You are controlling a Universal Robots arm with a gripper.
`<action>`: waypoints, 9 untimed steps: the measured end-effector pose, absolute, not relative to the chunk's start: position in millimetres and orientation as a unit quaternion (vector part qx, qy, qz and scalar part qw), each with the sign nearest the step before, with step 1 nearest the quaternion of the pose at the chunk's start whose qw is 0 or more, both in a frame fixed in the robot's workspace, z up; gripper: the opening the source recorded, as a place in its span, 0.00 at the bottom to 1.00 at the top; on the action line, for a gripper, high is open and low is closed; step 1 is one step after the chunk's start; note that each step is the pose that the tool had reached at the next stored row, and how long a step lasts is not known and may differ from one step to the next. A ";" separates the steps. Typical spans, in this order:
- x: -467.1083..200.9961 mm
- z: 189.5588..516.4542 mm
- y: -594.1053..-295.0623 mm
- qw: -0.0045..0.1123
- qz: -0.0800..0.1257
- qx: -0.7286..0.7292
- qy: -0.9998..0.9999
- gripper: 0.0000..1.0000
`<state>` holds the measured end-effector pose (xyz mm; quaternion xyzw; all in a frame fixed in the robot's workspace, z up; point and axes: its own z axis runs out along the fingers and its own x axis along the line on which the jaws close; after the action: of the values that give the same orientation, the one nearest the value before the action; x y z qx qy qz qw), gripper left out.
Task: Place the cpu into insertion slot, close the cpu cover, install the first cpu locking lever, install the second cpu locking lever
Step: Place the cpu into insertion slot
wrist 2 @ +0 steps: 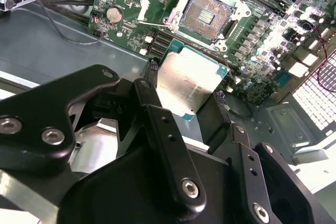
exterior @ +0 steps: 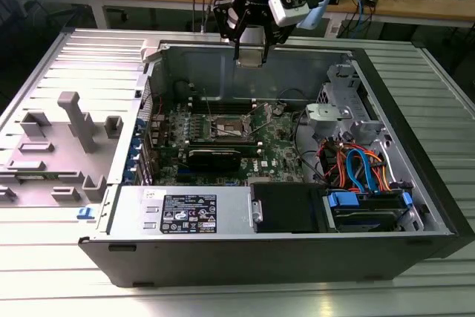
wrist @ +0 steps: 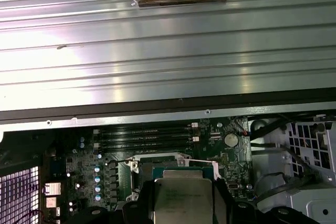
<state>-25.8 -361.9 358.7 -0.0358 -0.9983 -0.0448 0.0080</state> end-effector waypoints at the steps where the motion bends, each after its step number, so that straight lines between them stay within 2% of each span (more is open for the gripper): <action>1: -25.8 358.7 -361.9 0.008 -0.045 -0.036 -0.998 0.54; 9: -25.7 358.2 -362.0 0.008 -0.044 -0.041 -0.998 0.54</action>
<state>-25.7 -362.0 358.2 -0.0413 -0.9982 -0.0439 0.0078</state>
